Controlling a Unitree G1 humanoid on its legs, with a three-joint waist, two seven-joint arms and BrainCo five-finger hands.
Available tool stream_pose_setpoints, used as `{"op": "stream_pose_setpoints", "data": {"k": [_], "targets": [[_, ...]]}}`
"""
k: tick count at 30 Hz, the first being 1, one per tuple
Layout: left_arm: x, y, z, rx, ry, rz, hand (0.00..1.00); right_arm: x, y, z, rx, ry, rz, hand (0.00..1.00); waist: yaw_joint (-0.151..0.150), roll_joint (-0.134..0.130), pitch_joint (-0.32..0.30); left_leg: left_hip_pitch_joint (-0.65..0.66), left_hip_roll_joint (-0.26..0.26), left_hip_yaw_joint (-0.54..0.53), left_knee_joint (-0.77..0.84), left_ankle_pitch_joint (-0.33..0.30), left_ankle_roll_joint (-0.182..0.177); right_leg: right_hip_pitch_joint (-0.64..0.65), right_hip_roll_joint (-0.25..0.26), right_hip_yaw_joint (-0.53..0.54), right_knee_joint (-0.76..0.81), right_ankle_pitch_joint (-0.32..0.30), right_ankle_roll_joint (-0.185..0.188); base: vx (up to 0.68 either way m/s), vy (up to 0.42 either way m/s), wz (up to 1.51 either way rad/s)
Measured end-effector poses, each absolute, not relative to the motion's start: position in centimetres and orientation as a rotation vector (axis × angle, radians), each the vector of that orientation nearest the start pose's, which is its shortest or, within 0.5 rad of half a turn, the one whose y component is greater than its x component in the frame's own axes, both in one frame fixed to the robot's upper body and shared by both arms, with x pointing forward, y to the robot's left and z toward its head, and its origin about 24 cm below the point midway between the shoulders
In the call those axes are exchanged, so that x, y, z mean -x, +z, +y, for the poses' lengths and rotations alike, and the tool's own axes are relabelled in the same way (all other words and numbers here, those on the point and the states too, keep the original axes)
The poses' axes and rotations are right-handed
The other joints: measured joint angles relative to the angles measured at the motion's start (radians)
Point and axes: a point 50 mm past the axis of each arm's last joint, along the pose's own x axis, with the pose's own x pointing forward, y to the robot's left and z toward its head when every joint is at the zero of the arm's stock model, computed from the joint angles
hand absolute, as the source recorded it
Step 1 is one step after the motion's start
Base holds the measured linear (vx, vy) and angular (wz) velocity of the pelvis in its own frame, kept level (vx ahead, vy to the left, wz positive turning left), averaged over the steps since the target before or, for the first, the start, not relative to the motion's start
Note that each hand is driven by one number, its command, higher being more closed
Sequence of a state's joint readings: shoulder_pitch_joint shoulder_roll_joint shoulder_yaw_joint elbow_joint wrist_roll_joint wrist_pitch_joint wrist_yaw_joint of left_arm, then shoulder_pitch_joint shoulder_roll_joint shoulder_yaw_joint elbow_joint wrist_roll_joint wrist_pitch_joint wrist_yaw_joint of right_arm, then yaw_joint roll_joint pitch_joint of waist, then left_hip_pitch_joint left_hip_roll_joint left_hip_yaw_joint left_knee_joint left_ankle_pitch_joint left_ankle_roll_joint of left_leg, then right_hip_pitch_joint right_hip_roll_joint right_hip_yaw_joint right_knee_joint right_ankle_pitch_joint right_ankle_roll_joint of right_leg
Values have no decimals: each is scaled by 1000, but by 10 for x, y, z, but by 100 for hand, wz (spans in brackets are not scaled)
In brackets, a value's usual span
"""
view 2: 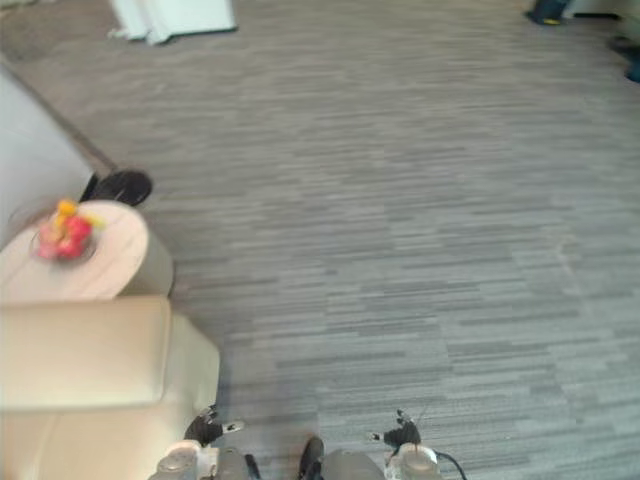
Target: Pick up cushions and gather them together orderly.
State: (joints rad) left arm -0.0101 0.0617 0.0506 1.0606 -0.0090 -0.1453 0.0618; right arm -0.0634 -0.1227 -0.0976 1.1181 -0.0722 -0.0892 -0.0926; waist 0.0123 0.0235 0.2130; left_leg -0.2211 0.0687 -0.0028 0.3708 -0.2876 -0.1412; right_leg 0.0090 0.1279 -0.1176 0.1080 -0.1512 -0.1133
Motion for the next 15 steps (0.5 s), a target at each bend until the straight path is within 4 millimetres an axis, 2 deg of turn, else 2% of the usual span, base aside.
{"op": "stream_pose_setpoints", "data": {"k": [2,3,5,6,7,8,9,10,11,12,14,15], "targets": [[-140,-147,183,-40,148,901,0,-142,-147,-208,169,-183,966,0,3,5,3,-29,-18,-57,-42,43,8,30,24,94,-26,5,8,315,95,-165],[-140,-147,182,-35,148,901,0,-141,-147,-209,167,-187,970,0,7,8,3,-41,-13,-59,-21,55,31,39,40,145,-21,-10,15,377,114,-152],[-140,-147,183,-35,150,903,0,-139,-148,-209,150,-202,970,0,19,11,5,-22,-6,-20,-1,84,69,37,36,162,62,-103,36,355,120,-155],[-142,-146,186,-41,153,895,0,-136,-149,-206,136,-206,978,0,31,-11,10,17,-4,31,4,117,69,6,7,155,178,-161,68,312,110,-116],[-143,-145,188,-48,153,892,0,-133,-150,-204,130,-205,983,0,29,-25,10,31,-5,55,-1,112,74,-7,-6,152,224,-173,87,427,127,-142],[-143,-145,191,-64,148,895,0,-134,-150,-200,116,-199,979,0,31,-41,5,65,5,116,-27,87,84,-87,-28,116,387,-176,179,419,115,-115],[-144,-146,191,-72,141,906,0,-138,-149,-199,91,-208,962,0,28,-41,10,94,10,146,-46,79,96,-166,-80,29,533,-189,201,409,108,-115],[-145,-146,191,-77,135,909,0,-141,-148,-199,83,-215,952,0,25,-44,12,110,9,154,-55,76,100,-182,-104,-8,572,-202,183,371,88,-93],[-147,-146,189,-86,120,917,0,-146,-146,-201,76,-223,936,0,24,-33,29,175,15,160,-94,75,102,-196,-188,-134,634,-234,129,351,35,-87],[-148,-146,188,-84,121,917,0,-148,-145,-200,74,-219,925,0,22,-11,41,231,37,177,-130,74,102,-201,-235,-228,626,-248,104,342,12,-85],[-150,-145,189,-87,124,911,0,-154,-141,-200,78,-215,896,0,21,0,47,278,65,216,-161,74,101,-226,-258,-282,584,-246,107,319,-35,-67],[-152,-144,191,-93,127,905,0,-160,-139,-201,79,-216,876,0,21,10,53,313,87,259,-197,74,100,-280,-282,-321,541,-234,120,403,-105,-89]]}}
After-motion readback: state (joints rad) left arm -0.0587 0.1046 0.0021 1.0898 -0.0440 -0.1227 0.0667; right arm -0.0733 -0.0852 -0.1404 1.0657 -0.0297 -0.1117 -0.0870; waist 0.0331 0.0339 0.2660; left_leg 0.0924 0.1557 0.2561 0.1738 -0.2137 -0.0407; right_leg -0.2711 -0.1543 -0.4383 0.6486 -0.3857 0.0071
